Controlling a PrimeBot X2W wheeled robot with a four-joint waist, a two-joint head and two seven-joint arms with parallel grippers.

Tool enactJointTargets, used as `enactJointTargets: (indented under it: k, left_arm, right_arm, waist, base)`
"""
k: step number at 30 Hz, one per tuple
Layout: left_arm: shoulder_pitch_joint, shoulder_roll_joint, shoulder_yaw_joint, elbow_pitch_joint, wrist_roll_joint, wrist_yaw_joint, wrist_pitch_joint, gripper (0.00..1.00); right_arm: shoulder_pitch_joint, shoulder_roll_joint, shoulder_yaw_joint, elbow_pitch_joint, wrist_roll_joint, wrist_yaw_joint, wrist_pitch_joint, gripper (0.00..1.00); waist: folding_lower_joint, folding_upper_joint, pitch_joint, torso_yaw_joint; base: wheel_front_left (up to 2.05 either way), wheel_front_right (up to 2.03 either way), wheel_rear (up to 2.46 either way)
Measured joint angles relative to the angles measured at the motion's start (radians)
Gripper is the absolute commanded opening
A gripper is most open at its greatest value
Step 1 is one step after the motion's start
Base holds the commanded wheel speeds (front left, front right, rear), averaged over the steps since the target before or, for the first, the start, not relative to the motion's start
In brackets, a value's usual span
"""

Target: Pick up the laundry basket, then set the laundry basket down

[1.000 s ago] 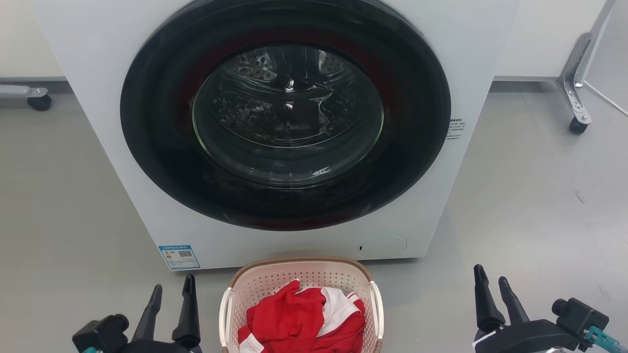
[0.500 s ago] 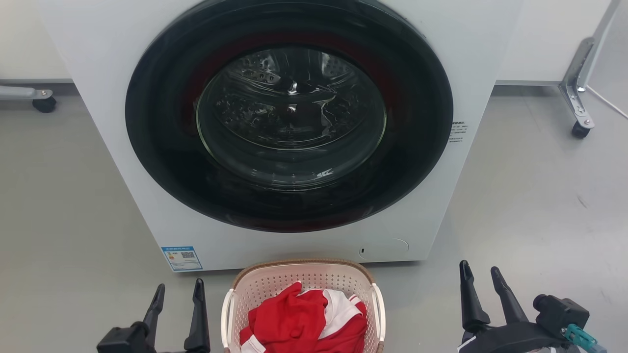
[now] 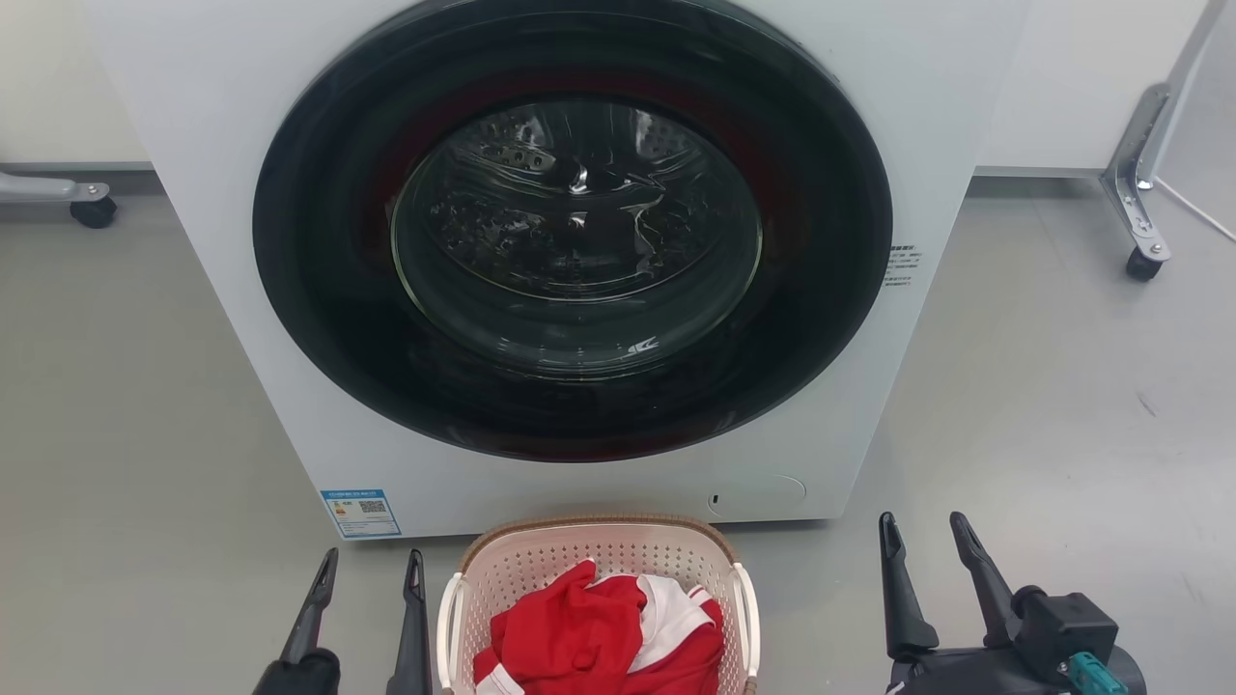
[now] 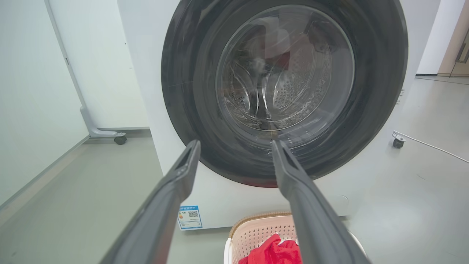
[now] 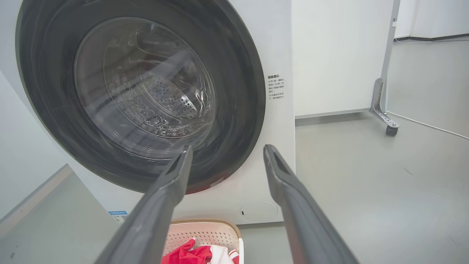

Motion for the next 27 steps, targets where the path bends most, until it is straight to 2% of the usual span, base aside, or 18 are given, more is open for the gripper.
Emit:
enactJointTargets:
  k: [8, 27]
  left_arm:
    - [0.017, 0.0, -0.018, -0.022, 0.136, 0.022, -0.029, 1.0]
    - [0.017, -0.011, -0.005, -0.022, 0.13, 0.022, -0.029, 1.0]
  right_arm:
    - [0.009, -0.001, 0.029, -0.02, -0.124, -0.016, -0.029, 1.0]
    - [0.009, 0.001, 0.016, -0.019, -0.131, -0.01, -0.029, 1.0]
  waist:
    - [0.0, 0.0, 0.0, 0.003]
    - [0.0, 0.0, 0.007, 0.005]
  base:
    - [0.0, 0.0, 0.0]
    - [0.0, 0.0, 0.0]
